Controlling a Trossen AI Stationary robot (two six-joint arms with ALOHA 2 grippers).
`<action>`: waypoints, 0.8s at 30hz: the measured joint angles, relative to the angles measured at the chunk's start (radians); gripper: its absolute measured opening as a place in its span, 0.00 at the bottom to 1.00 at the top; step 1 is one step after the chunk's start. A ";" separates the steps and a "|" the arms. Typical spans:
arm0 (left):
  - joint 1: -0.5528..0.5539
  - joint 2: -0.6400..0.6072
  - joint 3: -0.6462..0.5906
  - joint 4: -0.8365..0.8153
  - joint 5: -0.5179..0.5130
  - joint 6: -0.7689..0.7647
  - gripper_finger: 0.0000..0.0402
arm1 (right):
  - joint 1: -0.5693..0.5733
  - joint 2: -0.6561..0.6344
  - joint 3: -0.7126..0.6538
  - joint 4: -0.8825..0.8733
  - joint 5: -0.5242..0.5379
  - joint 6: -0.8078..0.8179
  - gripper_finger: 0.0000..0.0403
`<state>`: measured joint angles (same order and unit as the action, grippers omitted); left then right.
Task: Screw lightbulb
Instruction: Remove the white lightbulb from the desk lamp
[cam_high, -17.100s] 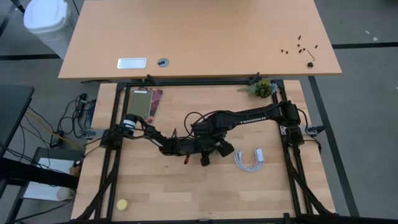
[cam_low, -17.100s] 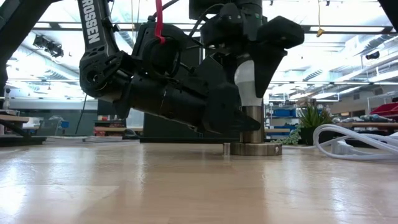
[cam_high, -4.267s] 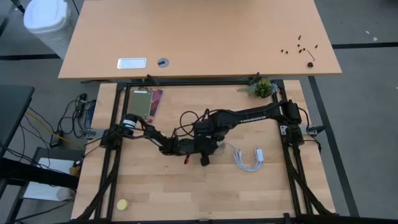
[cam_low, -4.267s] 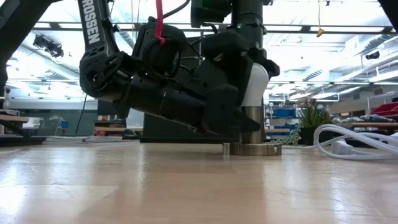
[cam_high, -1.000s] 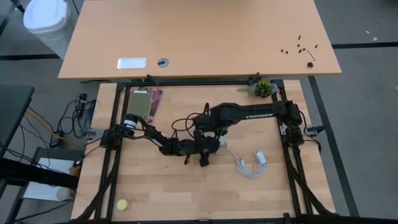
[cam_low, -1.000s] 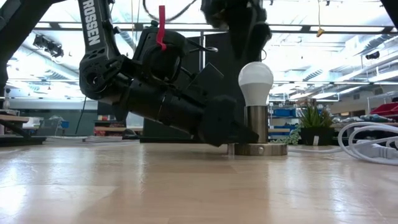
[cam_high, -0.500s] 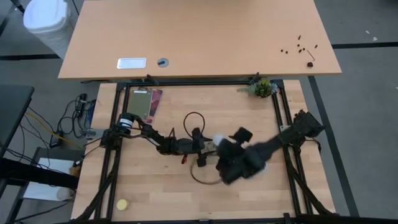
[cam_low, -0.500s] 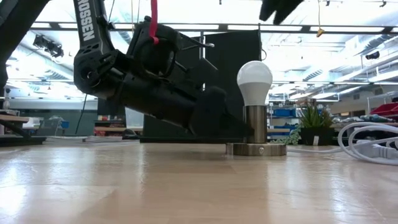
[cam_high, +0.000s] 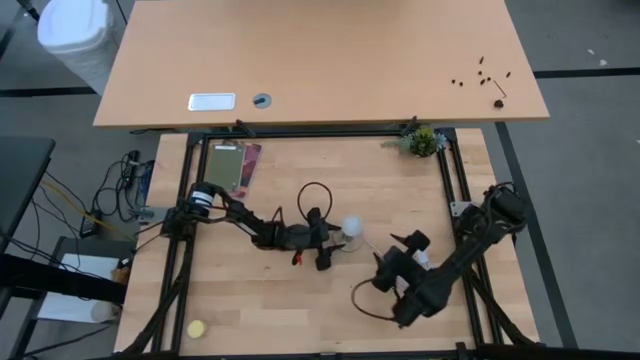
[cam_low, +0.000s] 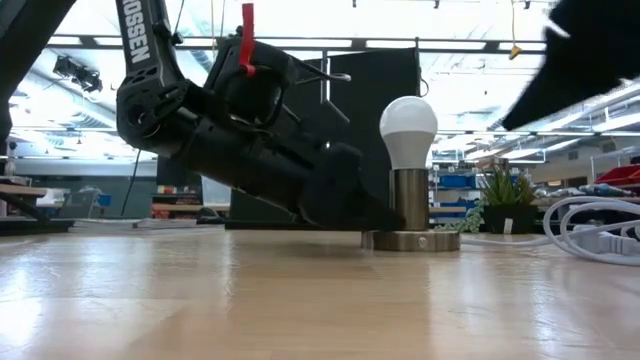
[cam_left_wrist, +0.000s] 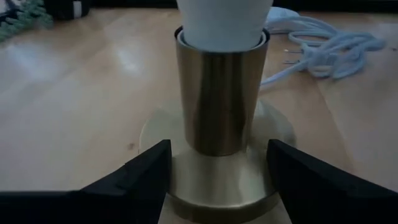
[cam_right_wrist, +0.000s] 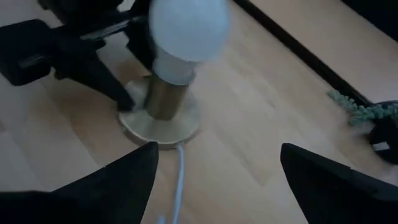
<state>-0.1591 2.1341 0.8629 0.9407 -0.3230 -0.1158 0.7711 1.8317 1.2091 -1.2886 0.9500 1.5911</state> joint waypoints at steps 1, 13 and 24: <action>-0.006 -0.008 0.000 -0.013 0.000 0.001 0.67 | 0.013 -0.006 -0.033 0.019 0.011 0.029 0.86; -0.022 -0.146 0.002 -0.215 -0.032 -0.027 0.67 | -0.005 -0.106 -0.412 0.645 0.094 -0.161 0.86; 0.008 -0.148 0.074 -0.226 -0.026 0.058 0.67 | -0.085 -0.185 -0.644 1.369 0.170 -0.718 0.86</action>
<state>-0.1509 1.9862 0.9367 0.7143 -0.3494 -0.0577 0.6858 1.6471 0.5649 0.0804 1.1204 0.8731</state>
